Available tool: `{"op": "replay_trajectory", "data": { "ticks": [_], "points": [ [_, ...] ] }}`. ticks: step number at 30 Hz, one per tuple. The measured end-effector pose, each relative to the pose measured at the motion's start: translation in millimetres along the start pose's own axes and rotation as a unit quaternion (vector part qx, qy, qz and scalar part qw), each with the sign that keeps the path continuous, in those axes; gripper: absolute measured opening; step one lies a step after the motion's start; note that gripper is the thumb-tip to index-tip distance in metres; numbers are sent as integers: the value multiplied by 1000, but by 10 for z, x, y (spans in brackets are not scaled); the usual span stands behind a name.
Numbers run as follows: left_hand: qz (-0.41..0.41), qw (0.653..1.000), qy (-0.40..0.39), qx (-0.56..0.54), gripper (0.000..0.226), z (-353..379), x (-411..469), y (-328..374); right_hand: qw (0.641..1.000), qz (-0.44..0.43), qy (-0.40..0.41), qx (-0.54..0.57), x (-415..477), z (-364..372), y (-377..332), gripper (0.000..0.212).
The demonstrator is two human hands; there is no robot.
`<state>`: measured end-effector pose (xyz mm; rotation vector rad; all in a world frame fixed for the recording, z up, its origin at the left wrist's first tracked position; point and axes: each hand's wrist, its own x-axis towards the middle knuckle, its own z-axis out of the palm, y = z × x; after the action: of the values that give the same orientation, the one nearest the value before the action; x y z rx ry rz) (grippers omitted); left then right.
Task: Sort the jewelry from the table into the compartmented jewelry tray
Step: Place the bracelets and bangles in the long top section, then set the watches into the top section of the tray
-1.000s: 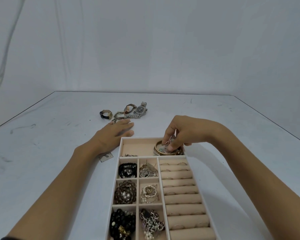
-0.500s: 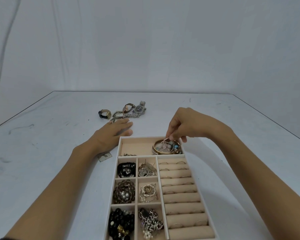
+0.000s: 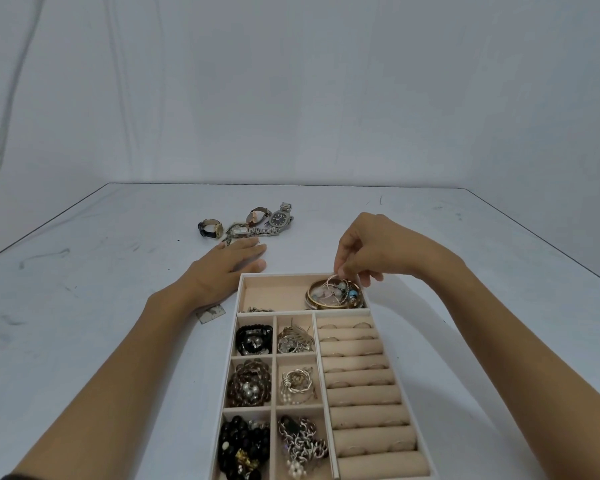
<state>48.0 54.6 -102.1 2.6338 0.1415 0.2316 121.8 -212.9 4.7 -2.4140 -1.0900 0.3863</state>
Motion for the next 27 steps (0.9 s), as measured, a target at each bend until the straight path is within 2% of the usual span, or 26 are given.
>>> {"op": "replay_trajectory", "data": {
  "ticks": [8, 13, 17, 23, 27],
  "points": [
    [-9, 1000, 1, -1, 87, 4, 5, -19, 999, 0, -30, 43, 1, -8, 49, 7],
    [-19, 1000, -2, 1, 80, -10, -23, 19, 990, 41, 46, 127, 147, 8, 198, 22],
    [-26, 1000, -2, -10, 73, -25, -51, 86, 979, 90, 62, 174, 316, 111, 287, 27],
    [-13, 999, 41, -10, 52, -53, -65, 140, 970, 116, 86, 198, 761, 224, 195, 43],
    [22, 992, 123, 23, 40, -75, -4, 194, 962, 141, 85, 217, 1131, 247, 65, 48]
  ]
}}
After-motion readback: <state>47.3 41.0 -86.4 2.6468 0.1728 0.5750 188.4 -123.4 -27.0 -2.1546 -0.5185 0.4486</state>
